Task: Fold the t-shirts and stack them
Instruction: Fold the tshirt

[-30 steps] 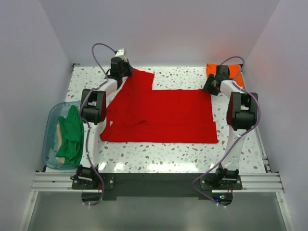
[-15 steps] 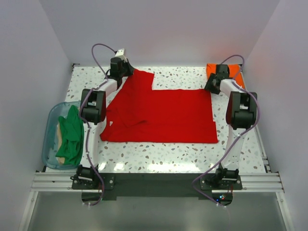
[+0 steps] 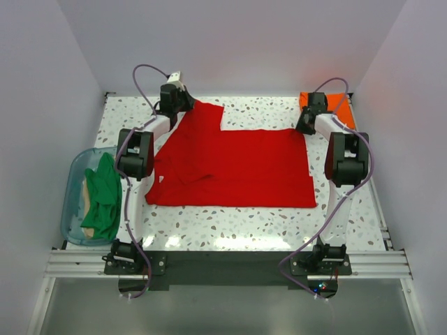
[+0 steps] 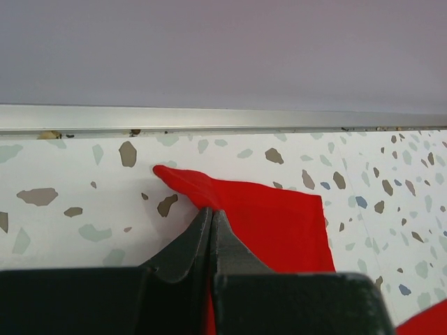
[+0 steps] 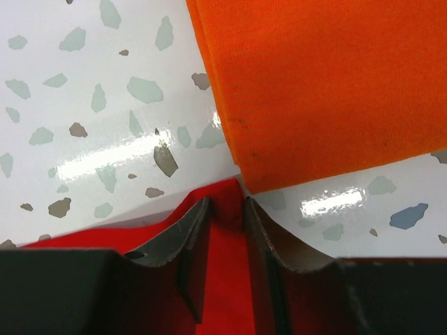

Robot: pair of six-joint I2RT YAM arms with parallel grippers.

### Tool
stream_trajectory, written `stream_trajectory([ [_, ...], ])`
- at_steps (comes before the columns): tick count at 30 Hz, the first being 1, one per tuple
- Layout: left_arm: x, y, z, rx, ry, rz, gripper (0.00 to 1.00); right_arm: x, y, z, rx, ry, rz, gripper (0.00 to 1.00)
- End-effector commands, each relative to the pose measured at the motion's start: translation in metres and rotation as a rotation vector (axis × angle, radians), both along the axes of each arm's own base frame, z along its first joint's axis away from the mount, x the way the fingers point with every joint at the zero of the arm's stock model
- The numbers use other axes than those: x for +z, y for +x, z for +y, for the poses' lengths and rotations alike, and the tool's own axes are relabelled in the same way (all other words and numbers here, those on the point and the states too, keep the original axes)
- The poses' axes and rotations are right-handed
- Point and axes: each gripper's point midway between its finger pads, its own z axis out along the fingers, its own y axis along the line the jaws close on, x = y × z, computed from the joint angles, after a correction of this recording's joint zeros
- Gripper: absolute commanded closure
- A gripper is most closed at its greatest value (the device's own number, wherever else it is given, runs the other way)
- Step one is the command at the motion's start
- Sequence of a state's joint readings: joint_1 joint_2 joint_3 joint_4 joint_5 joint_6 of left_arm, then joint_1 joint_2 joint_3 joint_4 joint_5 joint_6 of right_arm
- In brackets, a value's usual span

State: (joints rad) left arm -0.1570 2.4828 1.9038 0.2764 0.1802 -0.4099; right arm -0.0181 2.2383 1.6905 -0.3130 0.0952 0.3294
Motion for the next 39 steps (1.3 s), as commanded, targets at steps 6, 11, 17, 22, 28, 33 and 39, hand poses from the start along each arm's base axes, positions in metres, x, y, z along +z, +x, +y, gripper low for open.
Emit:
stream_trajectory([
  [6, 0.078, 0.003, 0.005, -0.003, -0.05, -0.153, 1.0, 0.007, -0.001, -0.009, -0.035, -0.046, 0.014, 0.85],
  [11, 0.096, 0.0, 0.006, -0.014, -0.083, -0.174, 1.0, 0.022, 0.0, -0.012, -0.05, -0.047, -0.028, 0.96],
  [17, 0.119, -0.011, 0.009, -0.029, -0.112, -0.201, 1.0, 0.034, -0.004, -0.018, -0.087, -0.013, -0.07, 1.0],
  [22, 0.132, -0.031, 0.009, -0.033, -0.141, -0.207, 1.0, 0.052, -0.011, -0.022, -0.119, 0.027, -0.121, 1.0],
  [28, 0.143, -0.057, 0.012, -0.026, -0.162, -0.204, 1.0, 0.061, -0.027, -0.028, -0.16, 0.046, -0.141, 1.0],
  [33, 0.158, -0.082, 0.017, -0.012, -0.178, -0.216, 1.0, 0.073, -0.036, -0.025, -0.167, 0.077, -0.184, 1.0],
  [39, 0.168, -0.116, 0.024, 0.014, -0.194, -0.208, 1.0, 0.088, -0.055, -0.025, -0.201, 0.09, -0.209, 1.0],
])
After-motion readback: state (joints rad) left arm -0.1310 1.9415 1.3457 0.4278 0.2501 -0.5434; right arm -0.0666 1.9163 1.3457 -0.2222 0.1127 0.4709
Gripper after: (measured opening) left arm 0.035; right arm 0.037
